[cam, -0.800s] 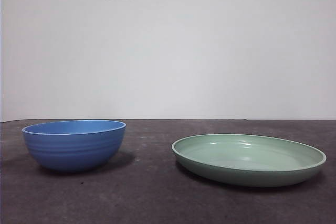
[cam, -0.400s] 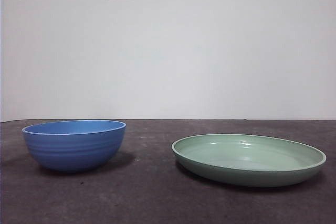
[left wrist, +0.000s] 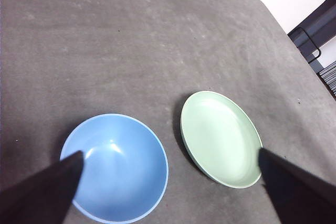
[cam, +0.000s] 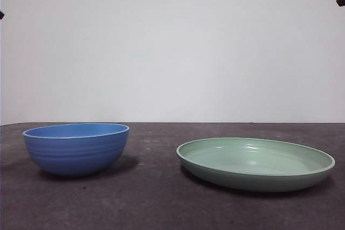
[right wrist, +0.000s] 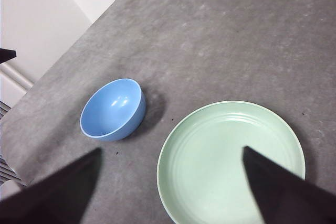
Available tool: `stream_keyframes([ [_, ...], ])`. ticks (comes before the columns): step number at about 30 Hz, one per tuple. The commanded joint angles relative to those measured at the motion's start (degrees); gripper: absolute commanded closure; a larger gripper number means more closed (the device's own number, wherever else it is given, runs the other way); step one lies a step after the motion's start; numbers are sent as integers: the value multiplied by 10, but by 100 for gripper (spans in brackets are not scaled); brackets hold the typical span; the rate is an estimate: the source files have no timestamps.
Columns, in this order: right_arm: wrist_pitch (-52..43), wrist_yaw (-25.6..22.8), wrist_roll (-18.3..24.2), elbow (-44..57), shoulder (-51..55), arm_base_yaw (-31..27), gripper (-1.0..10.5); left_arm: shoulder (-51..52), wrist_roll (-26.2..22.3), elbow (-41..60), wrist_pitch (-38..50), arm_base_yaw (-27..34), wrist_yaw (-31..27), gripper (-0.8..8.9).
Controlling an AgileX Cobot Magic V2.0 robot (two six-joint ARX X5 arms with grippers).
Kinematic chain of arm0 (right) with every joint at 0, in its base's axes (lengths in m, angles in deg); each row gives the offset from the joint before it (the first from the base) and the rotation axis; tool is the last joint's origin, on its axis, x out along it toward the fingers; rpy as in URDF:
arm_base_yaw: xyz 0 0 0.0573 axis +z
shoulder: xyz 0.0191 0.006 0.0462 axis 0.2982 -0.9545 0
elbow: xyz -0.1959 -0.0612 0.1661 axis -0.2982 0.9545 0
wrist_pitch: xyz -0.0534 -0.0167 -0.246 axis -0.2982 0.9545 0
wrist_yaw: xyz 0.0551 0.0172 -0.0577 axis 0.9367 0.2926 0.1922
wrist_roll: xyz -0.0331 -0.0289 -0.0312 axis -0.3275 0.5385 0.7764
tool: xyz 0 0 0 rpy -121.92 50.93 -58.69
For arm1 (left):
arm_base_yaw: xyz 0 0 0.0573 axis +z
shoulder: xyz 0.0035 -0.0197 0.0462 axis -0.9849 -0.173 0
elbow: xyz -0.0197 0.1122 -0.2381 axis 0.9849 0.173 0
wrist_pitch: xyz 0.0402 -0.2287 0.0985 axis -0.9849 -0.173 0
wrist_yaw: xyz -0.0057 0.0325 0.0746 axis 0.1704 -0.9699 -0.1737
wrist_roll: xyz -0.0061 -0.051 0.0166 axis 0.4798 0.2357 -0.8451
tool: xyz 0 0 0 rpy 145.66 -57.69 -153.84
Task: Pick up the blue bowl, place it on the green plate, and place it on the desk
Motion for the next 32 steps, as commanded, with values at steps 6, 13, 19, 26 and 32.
stream_keyframes([
  [6, -5, 2, 8, -10, -2, 1, 450, -3, -2, -11, 2, -1, 7, 220],
  [13, -5, 3, 2, -10, -2, 1, 450, -27, -2, -11, -35, -1, -13, 224],
  [19, -5, 3, -1, -10, -2, 1, 450, -104, 8, -13, -57, -1, -56, 294],
  [26, -5, 3, -11, -10, -2, 1, 450, -233, -9, -15, -58, -14, -58, 317],
  [32, -5, 3, -12, -10, -2, 1, 450, -341, -22, -42, -52, -38, -93, 317],
])
